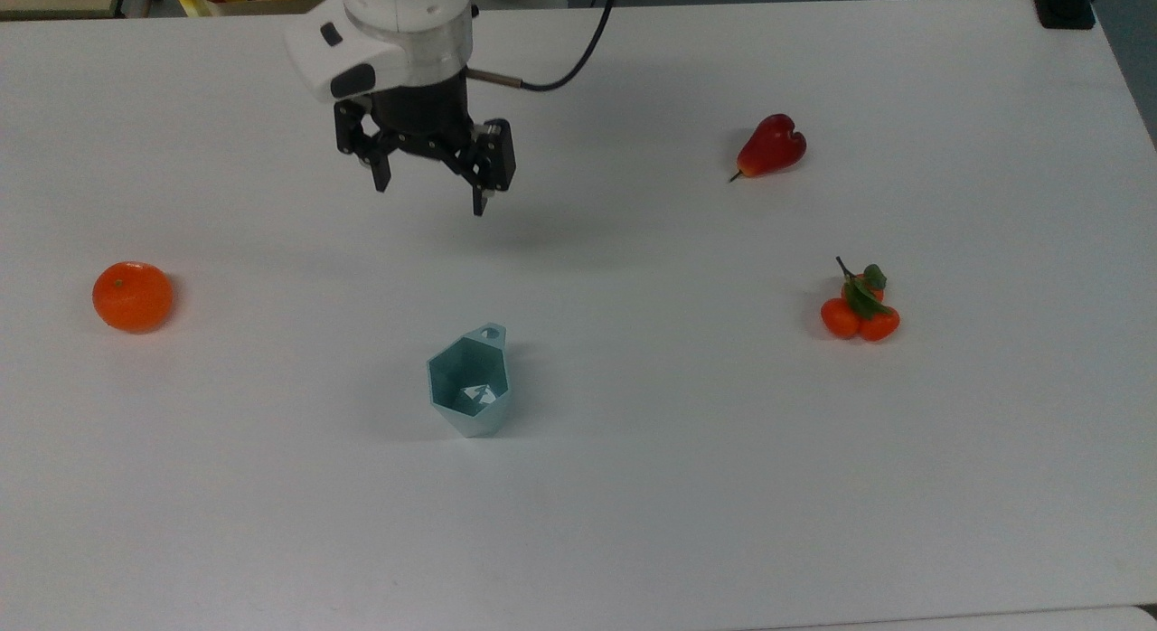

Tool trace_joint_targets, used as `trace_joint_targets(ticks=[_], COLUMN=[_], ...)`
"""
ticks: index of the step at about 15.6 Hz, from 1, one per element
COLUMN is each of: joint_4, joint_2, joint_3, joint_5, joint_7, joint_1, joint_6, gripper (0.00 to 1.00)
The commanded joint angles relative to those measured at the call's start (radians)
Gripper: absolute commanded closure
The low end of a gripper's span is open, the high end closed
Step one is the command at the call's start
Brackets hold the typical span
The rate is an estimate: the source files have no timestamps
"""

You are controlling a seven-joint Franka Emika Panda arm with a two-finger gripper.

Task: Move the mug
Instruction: 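Move the open gripper down over the teal mug's rim, then close the gripper on the teal mug's rim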

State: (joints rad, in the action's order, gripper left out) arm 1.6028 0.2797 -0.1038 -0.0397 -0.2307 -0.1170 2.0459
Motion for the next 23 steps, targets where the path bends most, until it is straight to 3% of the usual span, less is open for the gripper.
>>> trace_joint_targets(ticks=[1, 10, 12, 18, 23], joint_4=[-0.017, -0.038, -0.038, -0.037, -0.037], joint_2=[0.081, 0.236, 0.259, 0.285, 0.283], joint_3=[-0.008, -0.008, -0.008, -0.008, -0.008], joint_5=[-0.006, -0.051, -0.072, -0.074, -0.088], joint_7=[-0.084, -0.173, -0.173, -0.173, -0.173], joint_1=[-0.038, -0.069, -0.076, -0.078, -0.078], joint_6=[0.123, 0.301, 0.304, 0.376, 0.376], gripper=[0.0, 0.0, 0.07, 0.4, 0.77])
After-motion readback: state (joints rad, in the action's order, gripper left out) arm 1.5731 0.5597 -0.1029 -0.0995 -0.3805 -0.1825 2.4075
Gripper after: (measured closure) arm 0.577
